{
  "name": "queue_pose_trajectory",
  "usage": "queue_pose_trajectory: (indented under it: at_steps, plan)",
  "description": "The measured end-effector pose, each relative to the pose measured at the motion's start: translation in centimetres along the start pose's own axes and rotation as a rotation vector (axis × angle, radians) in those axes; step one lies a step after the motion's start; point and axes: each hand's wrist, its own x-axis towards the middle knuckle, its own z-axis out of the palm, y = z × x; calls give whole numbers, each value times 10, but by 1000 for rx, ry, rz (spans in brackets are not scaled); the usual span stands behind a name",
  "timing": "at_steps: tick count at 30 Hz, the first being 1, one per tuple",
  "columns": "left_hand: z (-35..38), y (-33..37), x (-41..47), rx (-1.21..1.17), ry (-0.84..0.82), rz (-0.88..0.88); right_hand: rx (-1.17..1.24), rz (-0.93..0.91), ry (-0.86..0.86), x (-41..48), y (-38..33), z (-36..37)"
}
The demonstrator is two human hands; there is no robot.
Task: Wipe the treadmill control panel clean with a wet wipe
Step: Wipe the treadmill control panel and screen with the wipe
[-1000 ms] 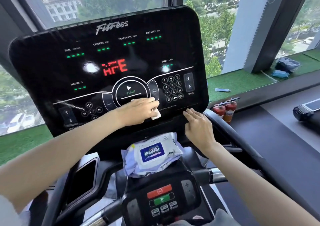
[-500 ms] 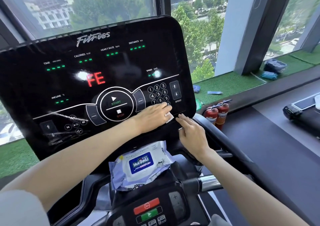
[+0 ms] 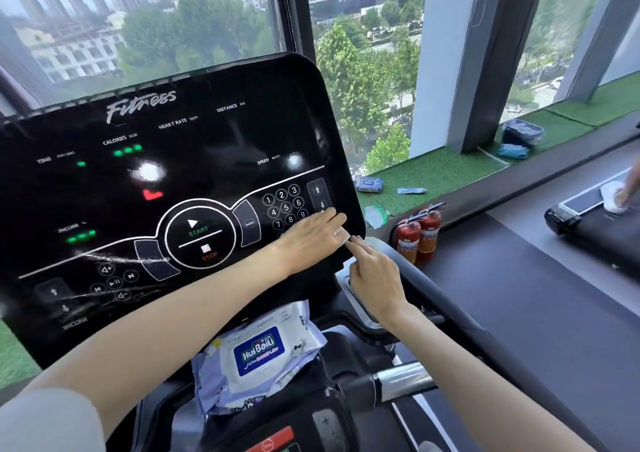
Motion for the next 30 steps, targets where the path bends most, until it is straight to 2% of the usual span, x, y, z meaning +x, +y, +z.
queue_pose_trajectory:
  at_steps: [5, 13, 18, 21, 24, 30]
  plan:
    - [-2, -14, 10, -57, 117, -157, -4, -21, 16, 8, -6, -4]
    - [-29, -67, 26, 32, 200, -439, 2, -119, -13, 33, -17, -11]
    - [-55, -102, 39, -261, 263, -705, -5, -178, -16, 62, -35, -18]
    - [-65, -117, 44, -349, 293, -788, -12, -203, -3, 77, -45, -16]
    - [-66, -126, 39, -251, 307, -826, -21, -252, 6, 86, -61, -12]
    - [-62, -142, -10, -237, 363, -912, 4, -367, 16, 95, -112, 5]
